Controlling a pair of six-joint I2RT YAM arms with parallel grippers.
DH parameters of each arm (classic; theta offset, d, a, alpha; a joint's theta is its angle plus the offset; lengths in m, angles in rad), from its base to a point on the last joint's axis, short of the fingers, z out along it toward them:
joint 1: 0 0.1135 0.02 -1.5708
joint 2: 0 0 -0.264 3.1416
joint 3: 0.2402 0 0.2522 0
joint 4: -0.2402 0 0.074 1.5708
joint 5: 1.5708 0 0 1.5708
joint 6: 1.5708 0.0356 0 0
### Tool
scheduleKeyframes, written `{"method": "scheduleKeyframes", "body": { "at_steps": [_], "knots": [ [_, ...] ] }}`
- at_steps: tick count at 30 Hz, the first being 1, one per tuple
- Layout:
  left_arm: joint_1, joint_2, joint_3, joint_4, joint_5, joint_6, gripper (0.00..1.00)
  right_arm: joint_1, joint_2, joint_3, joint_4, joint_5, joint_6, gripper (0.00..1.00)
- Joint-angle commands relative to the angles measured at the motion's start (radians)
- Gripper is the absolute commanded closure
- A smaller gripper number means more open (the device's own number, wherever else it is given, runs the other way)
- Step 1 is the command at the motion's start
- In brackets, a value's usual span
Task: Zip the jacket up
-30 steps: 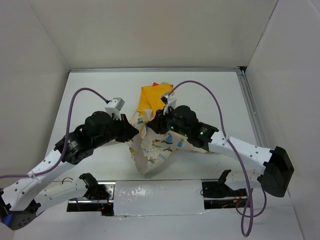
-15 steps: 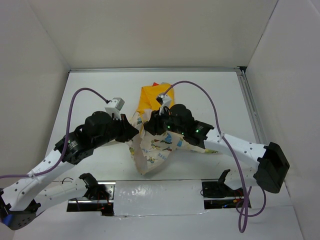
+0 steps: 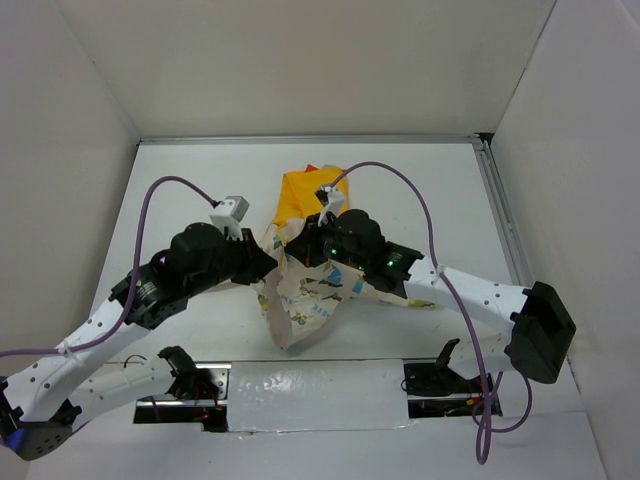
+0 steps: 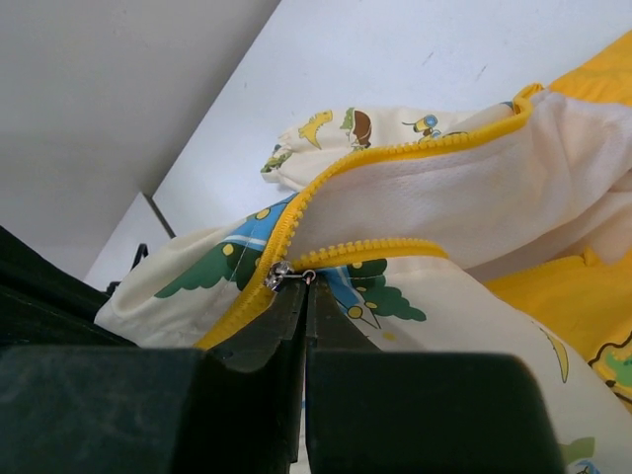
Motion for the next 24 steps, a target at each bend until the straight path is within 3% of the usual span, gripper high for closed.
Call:
{"method": "scheduleKeyframes", "body": {
  "at_steps": [1,4,9,12,17,24],
  "knots": [
    [0.001,-0.032,0.004,0.056,-0.005,-0.01,1.0,0.004,0.002,0.037,0.035,0.037,0.003,1.0],
    [0.001,-0.038,0.004,0.044,-0.022,-0.021,1.0,0.007,-0.012,0.035,-0.014,0.056,-0.019,1.0],
    [0.001,-0.064,-0.01,0.015,-0.048,-0.055,1.0,0.007,0.022,0.144,-0.333,0.418,-0.039,1.0],
    [0.001,-0.078,-0.026,-0.006,-0.047,-0.076,1.0,-0.007,0.063,0.199,-0.482,0.545,-0.02,1.0],
    [0.001,-0.121,-0.067,-0.063,-0.034,-0.144,1.0,-0.065,0.097,0.215,-0.52,0.505,-0.055,1.0],
    [0.001,-0.207,-0.163,-0.19,-0.017,-0.274,1.0,-0.159,0.131,0.206,-0.49,0.179,-0.268,1.0]
  ]
}}
